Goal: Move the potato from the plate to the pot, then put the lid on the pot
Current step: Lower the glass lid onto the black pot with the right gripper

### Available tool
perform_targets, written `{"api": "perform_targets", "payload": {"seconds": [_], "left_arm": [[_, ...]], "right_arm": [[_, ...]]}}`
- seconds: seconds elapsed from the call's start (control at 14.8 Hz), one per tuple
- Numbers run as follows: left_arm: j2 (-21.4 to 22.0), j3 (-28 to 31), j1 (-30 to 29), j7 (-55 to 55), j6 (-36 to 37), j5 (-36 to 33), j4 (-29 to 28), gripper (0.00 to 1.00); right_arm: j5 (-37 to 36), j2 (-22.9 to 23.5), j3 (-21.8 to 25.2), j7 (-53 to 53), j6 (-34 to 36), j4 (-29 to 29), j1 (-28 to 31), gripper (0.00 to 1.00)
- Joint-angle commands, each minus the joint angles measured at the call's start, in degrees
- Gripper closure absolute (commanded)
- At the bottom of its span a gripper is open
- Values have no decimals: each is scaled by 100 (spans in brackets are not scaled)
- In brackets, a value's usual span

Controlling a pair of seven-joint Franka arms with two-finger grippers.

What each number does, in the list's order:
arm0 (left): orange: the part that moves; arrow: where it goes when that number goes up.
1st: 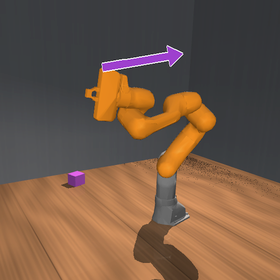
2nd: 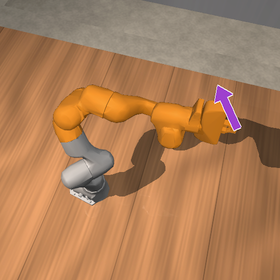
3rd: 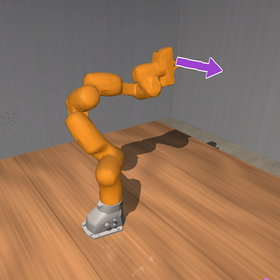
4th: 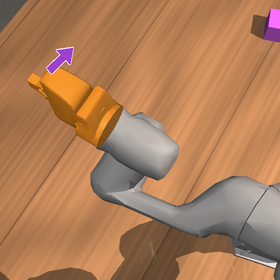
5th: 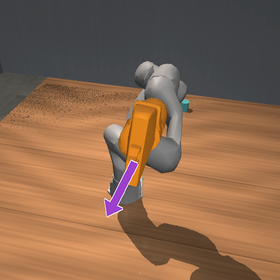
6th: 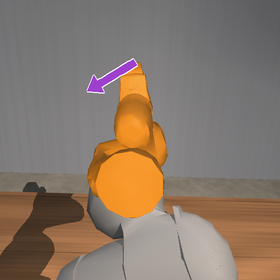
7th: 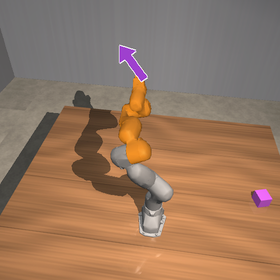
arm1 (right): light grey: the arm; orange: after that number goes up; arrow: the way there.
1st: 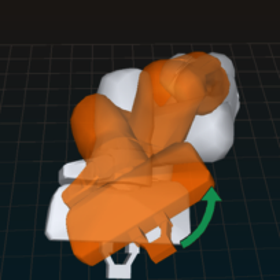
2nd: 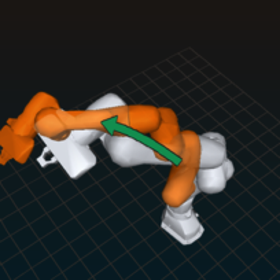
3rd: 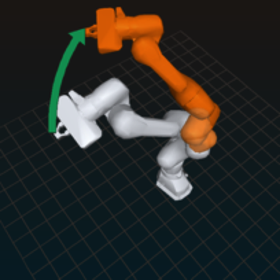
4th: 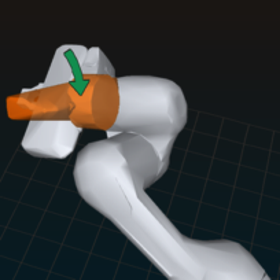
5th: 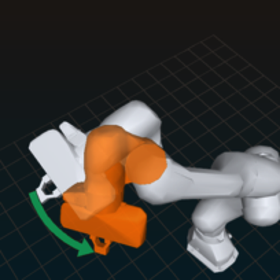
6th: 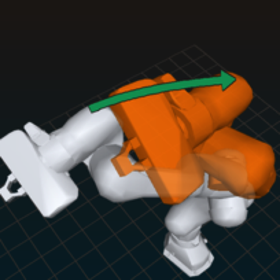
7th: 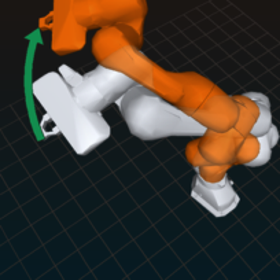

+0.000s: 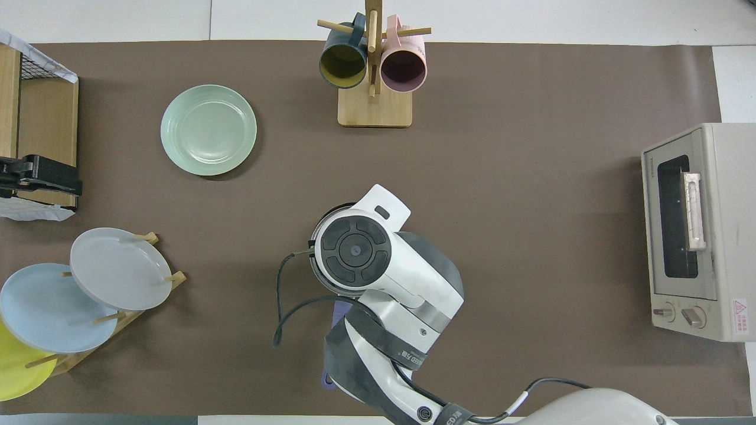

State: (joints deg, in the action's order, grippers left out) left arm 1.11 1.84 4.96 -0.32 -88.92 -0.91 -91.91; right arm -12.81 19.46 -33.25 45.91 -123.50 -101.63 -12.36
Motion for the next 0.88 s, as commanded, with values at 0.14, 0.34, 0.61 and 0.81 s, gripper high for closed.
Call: {"api": "perform_targets", "payload": {"seconds": [0.14, 0.34, 0.61, 0.81], "left_arm": [[91, -78, -21, -152, 6, 100, -81, 0], [91, -79, -30, -161, 6, 109, -81, 0], [100, -78, -39, -152, -3, 162, -81, 0], [100, -87, -83, -161, -29, 241, -81, 0]], "right_arm": [[-169, 120, -85, 58, -148, 117, 76, 100], [-284, 146, -85, 49, -148, 161, 76, 100], [-363, 155, -85, 32, -157, 152, 76, 100], [-372, 164, -85, 32, -157, 134, 67, 100]]}}
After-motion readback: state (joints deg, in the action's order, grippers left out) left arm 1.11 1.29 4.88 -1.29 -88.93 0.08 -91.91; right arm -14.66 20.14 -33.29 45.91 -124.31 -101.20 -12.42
